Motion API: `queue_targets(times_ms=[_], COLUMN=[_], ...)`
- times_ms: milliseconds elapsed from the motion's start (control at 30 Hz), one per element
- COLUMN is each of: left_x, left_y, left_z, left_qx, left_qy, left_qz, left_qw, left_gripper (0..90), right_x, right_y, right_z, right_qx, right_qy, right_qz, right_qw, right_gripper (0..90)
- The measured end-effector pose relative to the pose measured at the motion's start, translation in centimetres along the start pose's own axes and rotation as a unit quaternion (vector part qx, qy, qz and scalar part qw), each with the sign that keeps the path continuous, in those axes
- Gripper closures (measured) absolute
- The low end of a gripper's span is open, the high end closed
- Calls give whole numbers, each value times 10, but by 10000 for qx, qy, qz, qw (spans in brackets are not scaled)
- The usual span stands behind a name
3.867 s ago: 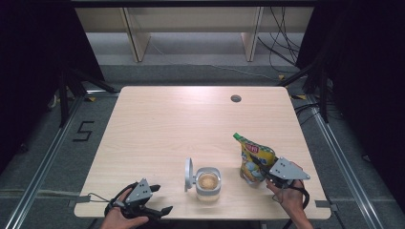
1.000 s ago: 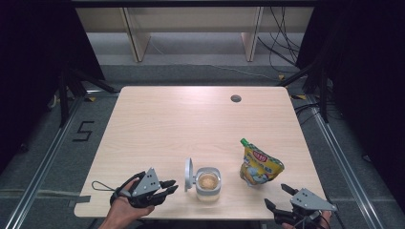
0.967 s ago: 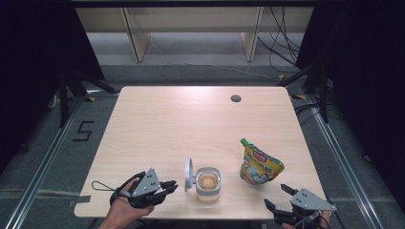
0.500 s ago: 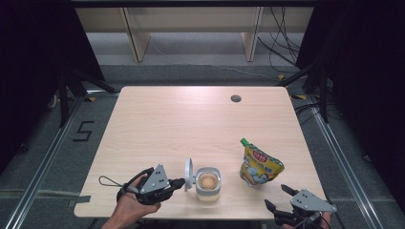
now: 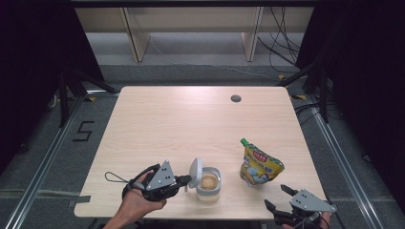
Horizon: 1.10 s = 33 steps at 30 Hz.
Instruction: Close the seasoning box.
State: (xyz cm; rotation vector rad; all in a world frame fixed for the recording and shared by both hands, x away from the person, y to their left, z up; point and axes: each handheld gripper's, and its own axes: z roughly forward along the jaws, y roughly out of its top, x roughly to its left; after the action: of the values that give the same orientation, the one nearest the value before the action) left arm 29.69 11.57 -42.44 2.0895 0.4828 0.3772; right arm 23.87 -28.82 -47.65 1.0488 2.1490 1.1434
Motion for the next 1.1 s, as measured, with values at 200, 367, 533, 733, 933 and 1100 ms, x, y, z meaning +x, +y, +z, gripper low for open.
queue_targets(times_ms=[200,367,533,733,933,1100], left_x=[-1,0,2,4,8,9], left_y=[7,8,7,3,-5,-17], left_z=[5,0,-3,-8,-15,-23], left_qx=[-35,-97,-132,-176,-311,-306], left_qy=[-92,-94,-142,-216,-287,-239], left_qz=[40,-24,-40,-277,-455,-581], left_qw=[9999,9999,9998,9992,9981,9976], left_gripper=[875,862,829,743,593,483], right_x=[0,-1,-1,0,0,0], right_y=[0,0,0,0,0,-1], right_z=[0,1,1,0,0,0], right_qx=[-6,-11,-25,26,29,58], right_qy=[3,24,40,38,67,21], right_qz=[-5,-2,12,70,88,45], right_qw=[10000,10000,10000,10000,9999,10000], right_gripper=[259,259,259,259,259,259])
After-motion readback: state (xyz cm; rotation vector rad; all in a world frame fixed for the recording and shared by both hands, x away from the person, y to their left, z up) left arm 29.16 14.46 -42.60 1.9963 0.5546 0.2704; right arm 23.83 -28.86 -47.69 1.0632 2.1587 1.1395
